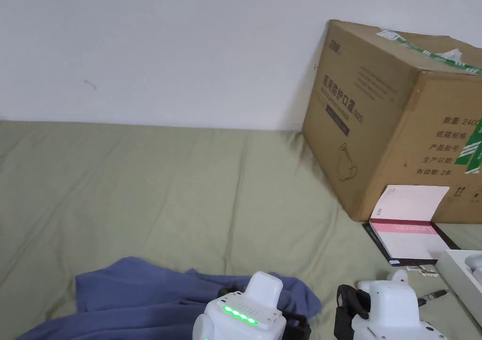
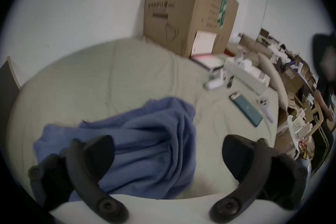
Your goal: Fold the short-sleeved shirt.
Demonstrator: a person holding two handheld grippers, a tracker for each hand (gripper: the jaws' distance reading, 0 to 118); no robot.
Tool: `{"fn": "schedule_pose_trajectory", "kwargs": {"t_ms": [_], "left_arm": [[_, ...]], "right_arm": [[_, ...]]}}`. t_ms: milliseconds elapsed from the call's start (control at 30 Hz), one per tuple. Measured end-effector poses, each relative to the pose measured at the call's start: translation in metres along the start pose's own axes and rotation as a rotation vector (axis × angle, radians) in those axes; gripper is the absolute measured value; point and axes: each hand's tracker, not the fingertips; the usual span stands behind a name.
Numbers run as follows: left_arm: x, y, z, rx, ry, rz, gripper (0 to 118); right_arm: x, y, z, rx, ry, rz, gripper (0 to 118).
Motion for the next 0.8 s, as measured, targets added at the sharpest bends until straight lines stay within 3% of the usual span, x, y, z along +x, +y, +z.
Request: {"fn": "schedule_pose_trajectory", "kwargs": {"t_ms": [167, 233, 267, 300, 333, 367, 400, 433, 700, 800], "left_arm": [[-0.03, 0.003, 0.138, 0.217, 0.115, -0.013, 110], [-0.051, -0.009, 0.188, 0.247, 0.182, 0.01, 103], [-0.061, -0.016, 0.208, 0.238, 0.204, 0.019, 82], [-0.075, -0.025, 0.224, 0.217, 0.255, 0.025, 82], [-0.085, -0.033, 0.238, 0.189, 0.313, 0.033, 73], [-0.094, -0.041, 0.246, 0.166, 0.355, 0.035, 51], [-0.106, -0.051, 0.255, 0.155, 0.388, 0.058, 19], [-0.114, -0.056, 0.261, 0.16, 0.389, 0.088, 5], [-0.208, -0.091, 0.263, -0.015, 0.441, 0.215, 2], [-0.249, -0.11, 0.238, -0.119, 0.487, 0.198, 2]], "right_arm": [[-0.02, 0.009, 0.022, 0.085, 0.039, 0.025, 0], [-0.029, 0.009, 0.029, 0.102, 0.046, 0.038, 0], [-0.033, 0.009, 0.032, 0.112, 0.056, 0.035, 0], [-0.037, 0.007, 0.035, 0.118, 0.058, 0.029, 0], [-0.042, 0.006, 0.037, 0.123, 0.066, 0.024, 0], [-0.045, 0.004, 0.037, 0.124, 0.076, 0.013, 0], [-0.05, 0.002, 0.038, 0.125, 0.088, -0.007, 0], [-0.054, 0.001, 0.038, 0.122, 0.097, -0.021, 0], [-0.08, -0.01, 0.024, 0.063, 0.135, -0.023, 0], [-0.084, -0.015, 0.012, 0.034, 0.13, -0.007, 0]]}}
